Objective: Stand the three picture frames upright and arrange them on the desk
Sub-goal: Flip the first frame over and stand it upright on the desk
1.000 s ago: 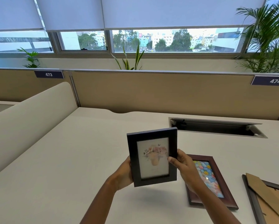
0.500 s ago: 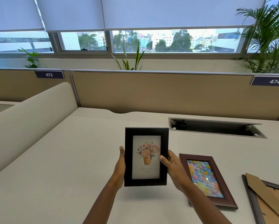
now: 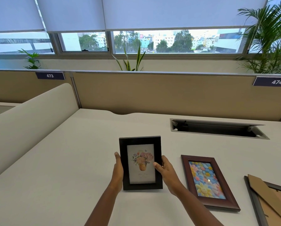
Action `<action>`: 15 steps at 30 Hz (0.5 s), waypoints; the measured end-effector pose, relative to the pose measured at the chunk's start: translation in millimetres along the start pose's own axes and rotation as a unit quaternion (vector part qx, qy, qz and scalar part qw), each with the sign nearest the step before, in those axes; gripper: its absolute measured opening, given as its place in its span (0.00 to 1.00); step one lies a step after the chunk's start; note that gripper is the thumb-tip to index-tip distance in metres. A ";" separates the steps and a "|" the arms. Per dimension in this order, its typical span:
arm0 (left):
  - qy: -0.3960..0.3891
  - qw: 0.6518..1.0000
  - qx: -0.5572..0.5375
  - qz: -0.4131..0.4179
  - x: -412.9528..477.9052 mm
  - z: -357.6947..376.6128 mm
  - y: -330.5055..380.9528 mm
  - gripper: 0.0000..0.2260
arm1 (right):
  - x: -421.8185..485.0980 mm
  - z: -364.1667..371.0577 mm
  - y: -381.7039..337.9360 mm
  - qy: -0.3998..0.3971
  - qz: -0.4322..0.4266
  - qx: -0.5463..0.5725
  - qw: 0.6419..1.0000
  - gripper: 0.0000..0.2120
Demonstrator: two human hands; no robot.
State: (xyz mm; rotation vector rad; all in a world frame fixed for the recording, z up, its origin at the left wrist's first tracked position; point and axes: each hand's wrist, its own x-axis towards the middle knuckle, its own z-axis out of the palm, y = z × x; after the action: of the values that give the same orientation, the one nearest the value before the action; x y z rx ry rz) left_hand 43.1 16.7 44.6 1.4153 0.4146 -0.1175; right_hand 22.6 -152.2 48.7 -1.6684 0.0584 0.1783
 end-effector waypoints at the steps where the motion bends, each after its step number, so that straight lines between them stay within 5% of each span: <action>1: 0.002 1.000 -0.003 0.002 -1.2 0.4 -0.6 0.30 | 0.0 -0.3 0.2 -0.005 -0.002 -0.004 1.000 0.20; 11: 0.028 1.000 0.003 0.001 -8.2 5.5 -4.8 0.32 | -5.3 -1.7 8.3 -0.011 0.009 -0.009 1.000 0.26; 13: 0.075 0.996 -0.006 0.038 -13.2 10.4 -6.8 0.30 | -5.8 -2.9 9.9 -0.009 -0.010 -0.030 0.999 0.22; 15: 0.202 0.968 0.025 0.145 -22.1 15.3 -5.8 0.22 | -8.7 -6.4 10.2 0.006 -0.043 -0.053 0.998 0.15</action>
State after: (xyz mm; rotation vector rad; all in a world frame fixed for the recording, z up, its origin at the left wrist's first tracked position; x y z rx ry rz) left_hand 24.0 -2.8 48.3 1.5367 0.5337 0.4075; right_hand 13.1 -160.2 40.6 -1.7744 -0.0136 0.1083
